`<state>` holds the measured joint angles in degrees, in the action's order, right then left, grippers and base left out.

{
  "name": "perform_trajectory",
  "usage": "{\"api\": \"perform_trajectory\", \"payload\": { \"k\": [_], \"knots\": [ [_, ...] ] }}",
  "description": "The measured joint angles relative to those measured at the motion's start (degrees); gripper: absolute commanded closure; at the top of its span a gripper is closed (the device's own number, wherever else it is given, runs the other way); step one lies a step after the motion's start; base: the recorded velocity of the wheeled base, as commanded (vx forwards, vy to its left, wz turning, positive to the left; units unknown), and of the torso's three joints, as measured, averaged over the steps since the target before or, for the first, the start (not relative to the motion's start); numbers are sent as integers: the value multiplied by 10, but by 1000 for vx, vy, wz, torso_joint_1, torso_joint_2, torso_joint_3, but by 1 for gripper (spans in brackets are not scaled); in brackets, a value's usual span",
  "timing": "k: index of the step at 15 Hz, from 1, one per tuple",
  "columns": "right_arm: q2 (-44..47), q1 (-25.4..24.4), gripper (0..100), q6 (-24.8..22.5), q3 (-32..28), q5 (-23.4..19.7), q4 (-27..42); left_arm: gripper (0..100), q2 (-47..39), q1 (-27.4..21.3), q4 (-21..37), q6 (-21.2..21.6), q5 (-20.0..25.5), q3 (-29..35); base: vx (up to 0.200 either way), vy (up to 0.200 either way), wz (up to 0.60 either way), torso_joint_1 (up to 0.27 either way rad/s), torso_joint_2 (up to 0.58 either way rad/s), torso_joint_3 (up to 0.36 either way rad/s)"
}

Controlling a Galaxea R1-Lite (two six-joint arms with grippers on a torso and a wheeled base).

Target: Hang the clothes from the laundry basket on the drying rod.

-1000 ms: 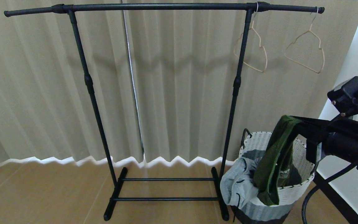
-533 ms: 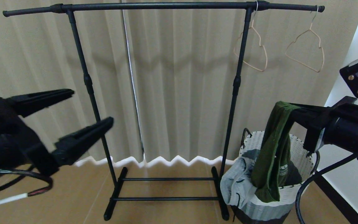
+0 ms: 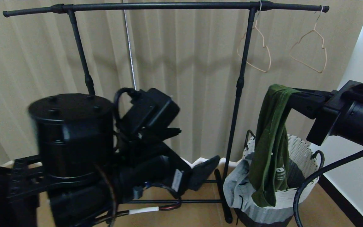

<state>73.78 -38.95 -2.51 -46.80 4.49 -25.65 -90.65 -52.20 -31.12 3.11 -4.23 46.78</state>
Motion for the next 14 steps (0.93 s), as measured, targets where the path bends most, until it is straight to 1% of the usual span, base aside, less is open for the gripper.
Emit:
{"api": "perform_trajectory", "payload": {
  "k": [2, 3, 5, 6, 9, 11, 14],
  "knots": [
    [3, -7, 100, 1, -3, 0, -2, 0, -60, -31, 0, -32, -4, 48, 0, 0, 0, 0, 0, 0],
    [5, -10, 100, 1, -4, 0, -3, 0, -82, -40, -1, -42, -4, 64, 0, 0, 0, 0, 0, 0],
    [7, -19, 100, 1, -7, 0, -5, 0, -125, -64, -17, -94, -5, 94, 0, 0, 0, 0, 0, 0],
    [7, -22, 100, 1, -8, 0, -6, 0, -140, -73, -24, -102, -6, 104, 0, 0, 0, 0, 0, 0],
    [5, -26, 100, 9, -7, 0, -6, 0, -189, -81, -72, -106, -25, 122, 0, 0, 0, 0, 0, 0],
    [1, -26, 100, 10, -6, 1, -6, 0, -219, -72, -83, -106, -46, 134, 0, 0, 0, 0, 0, 0],
    [-5, -26, 100, 10, -4, 2, -5, 0, -240, -60, -84, -106, -49, 141, 0, 0, 0, 0, 0, 0]
  ]
}}
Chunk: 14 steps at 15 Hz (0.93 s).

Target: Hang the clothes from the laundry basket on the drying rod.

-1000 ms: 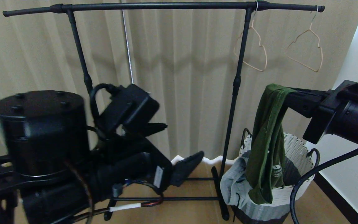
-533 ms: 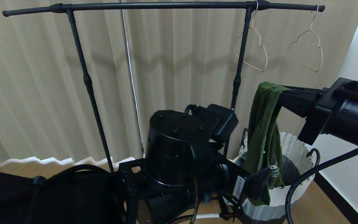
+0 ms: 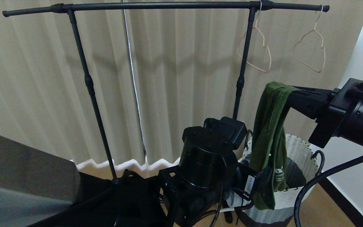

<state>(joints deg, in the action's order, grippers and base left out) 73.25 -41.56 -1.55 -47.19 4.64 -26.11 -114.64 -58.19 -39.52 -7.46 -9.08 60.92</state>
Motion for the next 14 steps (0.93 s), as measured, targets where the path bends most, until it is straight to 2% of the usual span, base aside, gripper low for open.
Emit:
{"api": "perform_trajectory", "payload": {
  "k": [6, 12, 13, 14],
  "knots": [
    [-10, 0, 100, 0, -1, 0, -1, 0, -18, 15, 3, 3, -3, -8, 0, 0, 0, 0, 0, 0],
    [-15, 1, 100, -1, 0, 1, -2, 0, -20, 20, 3, 28, -19, -58, 0, 0, 0, 0, 0, 0],
    [-15, 1, 100, -1, 0, 1, -2, 100, -20, 22, 3, 29, -19, -65, 0, 0, 0, 0, 0, 0],
    [-15, 1, 100, -1, 0, 1, -2, 100, -19, 23, 2, 30, -22, -70, 0, 0, 0, 0, 0, 0]
  ]
}}
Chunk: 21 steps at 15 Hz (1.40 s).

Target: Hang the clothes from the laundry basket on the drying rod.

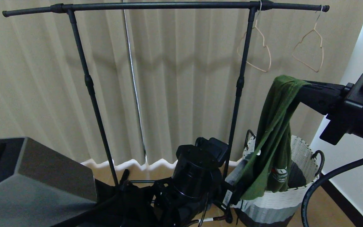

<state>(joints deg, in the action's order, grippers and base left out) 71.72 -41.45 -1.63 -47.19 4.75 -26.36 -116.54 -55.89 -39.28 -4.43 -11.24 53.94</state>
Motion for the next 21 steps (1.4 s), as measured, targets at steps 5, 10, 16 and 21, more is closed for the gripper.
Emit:
{"api": "perform_trajectory", "payload": {
  "k": [5, 10, 16, 21],
  "knots": [
    [-8, 3, 100, 1, 17, 0, 0, 100, 19, 7, -102, 51, -23, -68, 0, 0, 0, 0, 0, 0],
    [-14, 26, 100, 1, 43, 1, 1, 100, 150, 55, -76, 107, -22, -131, 0, 0, 0, 0, 0, 0],
    [13, 59, 100, -1, 2, 1, -2, 100, 307, 119, 136, 99, -18, 10, 0, 0, 0, 0, 0, 0],
    [40, 85, 100, -1, -44, 1, -3, 100, 334, 134, 178, 98, -12, 94, 0, 0, 0, 0, 0, 0]
  ]
}}
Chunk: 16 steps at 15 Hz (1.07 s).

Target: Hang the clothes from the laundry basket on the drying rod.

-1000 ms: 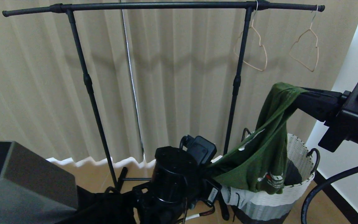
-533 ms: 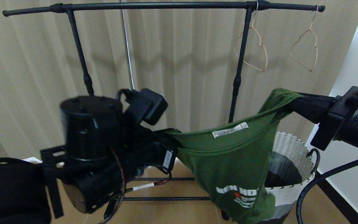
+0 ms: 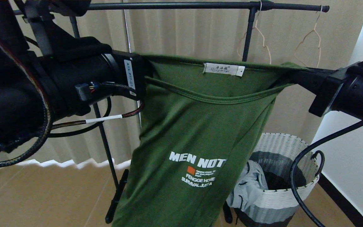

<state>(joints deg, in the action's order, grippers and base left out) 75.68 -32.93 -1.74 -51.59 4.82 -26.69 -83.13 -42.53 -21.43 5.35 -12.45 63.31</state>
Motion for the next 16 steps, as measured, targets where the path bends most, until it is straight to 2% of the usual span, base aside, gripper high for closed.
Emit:
{"api": "perform_trajectory", "payload": {
  "k": [2, 5, 11, 16],
  "knots": [
    [4, 2, 100, 0, -5, 0, -11, 100, 1, 0, 40, -2, -1, -12, 0, 0, 0, 0, 0, 0],
    [10, 4, 100, 0, -10, 0, -27, 100, 3, 0, 43, 1, -4, -21, 0, 0, 0, 0, 0, 0],
    [15, 20, 100, -1, -8, -9, -28, 100, 3, 1, 40, 8, -4, 4, 0, 0, 0, 0, 0, 0],
    [17, 28, 100, -18, -7, -10, -25, 100, 0, 8, 38, 38, -4, 16, 0, 0, 0, 0, 0, 0]
  ]
}}
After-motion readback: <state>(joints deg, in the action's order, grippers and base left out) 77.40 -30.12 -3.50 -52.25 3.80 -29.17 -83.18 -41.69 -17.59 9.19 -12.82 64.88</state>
